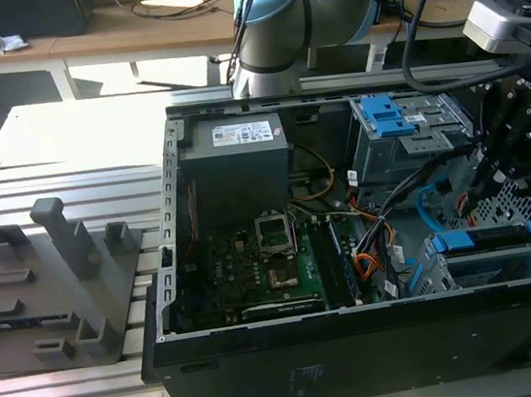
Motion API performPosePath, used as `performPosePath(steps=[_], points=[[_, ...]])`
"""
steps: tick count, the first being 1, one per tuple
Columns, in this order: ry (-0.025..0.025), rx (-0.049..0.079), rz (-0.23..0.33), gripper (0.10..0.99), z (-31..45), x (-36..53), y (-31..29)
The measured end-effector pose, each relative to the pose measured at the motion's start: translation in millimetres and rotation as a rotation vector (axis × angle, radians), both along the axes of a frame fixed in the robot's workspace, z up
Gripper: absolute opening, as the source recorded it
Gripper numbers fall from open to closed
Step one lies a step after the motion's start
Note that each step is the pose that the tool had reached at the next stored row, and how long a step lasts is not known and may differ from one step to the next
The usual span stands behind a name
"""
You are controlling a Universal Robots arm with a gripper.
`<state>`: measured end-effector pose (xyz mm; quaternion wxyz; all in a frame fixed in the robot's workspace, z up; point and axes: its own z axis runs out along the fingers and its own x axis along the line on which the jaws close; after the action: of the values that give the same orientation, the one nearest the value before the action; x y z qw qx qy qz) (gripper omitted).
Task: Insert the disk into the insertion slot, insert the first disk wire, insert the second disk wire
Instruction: 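Insert the first disk wire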
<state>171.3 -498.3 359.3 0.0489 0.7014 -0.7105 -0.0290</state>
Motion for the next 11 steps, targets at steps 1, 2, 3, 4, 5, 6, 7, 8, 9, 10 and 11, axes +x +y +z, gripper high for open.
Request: performPosePath(steps=[1, 2, 3, 4, 5, 6, 7, 8, 9, 10, 11], points=[[0.0000, 0.000, 0.000, 0.169, 0.0, 0.0, 0.0], [0.0000, 0.000, 0.000, 0.169, 0.0, 0.0, 0.0], [0.0000, 0.000, 0.000, 0.169, -0.1, 0.0, 0.0], [0.0000, 0.000, 0.000, 0.169, -0.1, 0.0, 0.0], [0.0000, 0.000, 0.000, 0.169, -0.1, 0.0, 0.0], [0.0000, 0.000, 0.000, 0.169, -0.1, 0.0, 0.0], [0.0000, 0.000, 0.000, 0.169, -0.2, 0.0, 0.0], [0.0000, 0.000, 0.000, 0.169, -0.2, 0.0, 0.0], [0.0000, 0.000, 0.000, 0.169, -0.2, 0.0, 0.0], [0.0000, 0.000, 0.000, 0.169, -0.3, 0.0, -0.1], [0.0000, 0.000, 0.000, 0.169, -0.5, 0.0, -0.6]])
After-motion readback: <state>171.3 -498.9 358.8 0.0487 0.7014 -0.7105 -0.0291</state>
